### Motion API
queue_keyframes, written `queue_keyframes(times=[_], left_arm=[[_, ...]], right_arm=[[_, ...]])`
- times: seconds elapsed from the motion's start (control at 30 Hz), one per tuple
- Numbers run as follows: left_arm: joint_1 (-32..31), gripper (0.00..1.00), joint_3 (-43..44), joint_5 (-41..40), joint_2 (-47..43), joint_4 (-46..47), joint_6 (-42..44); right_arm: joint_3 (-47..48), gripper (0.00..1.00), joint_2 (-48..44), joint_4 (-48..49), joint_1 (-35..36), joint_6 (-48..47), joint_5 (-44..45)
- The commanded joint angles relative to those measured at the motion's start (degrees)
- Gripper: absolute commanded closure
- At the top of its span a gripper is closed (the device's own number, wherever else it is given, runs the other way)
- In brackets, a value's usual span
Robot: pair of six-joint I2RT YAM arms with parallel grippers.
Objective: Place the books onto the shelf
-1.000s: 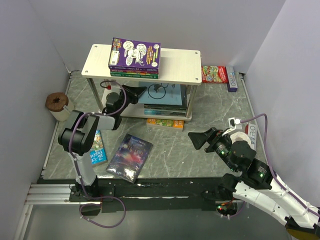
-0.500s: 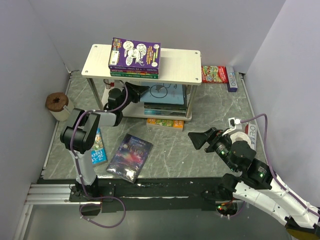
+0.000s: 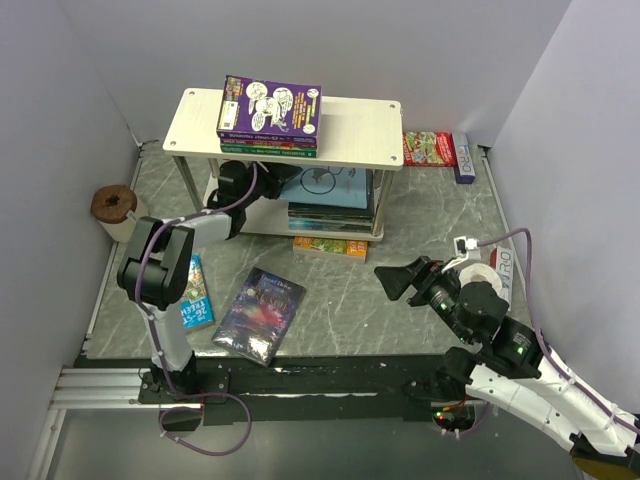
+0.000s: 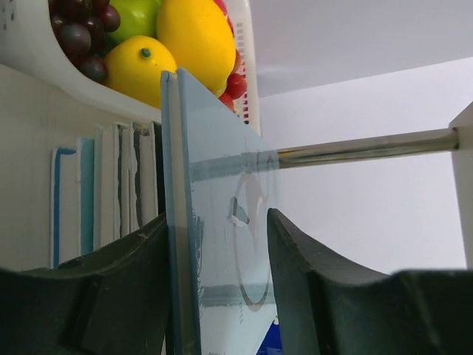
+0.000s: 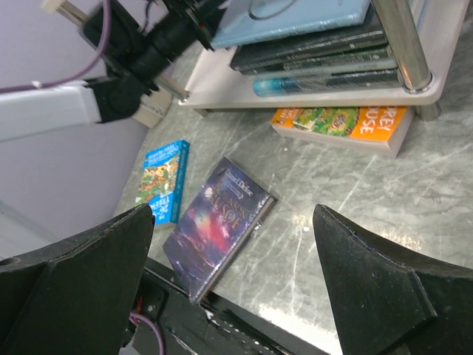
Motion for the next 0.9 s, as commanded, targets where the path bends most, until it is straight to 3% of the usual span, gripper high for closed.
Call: queue_keyframes(times=[0.0,0.57,0.87], left_arm=[[0.05,0.44,1.12,-2.63,-3.32,-10.58,6.89],[1.02,0.37,1.38,-7.46,-5.43,-23.77,13.14],[3.04,0.37,-1.6,-7.47,-9.03,-22.64,11.65]], right_arm=[[-0.65,0.05,-0.23,1.03,-0.29,0.67,-0.19],[0.14,0.05,-0.05,-0.11,-0.29,0.84,-0.54],[0.14,0.05,0.47,0.33,-0.29,1.2,-1.07]])
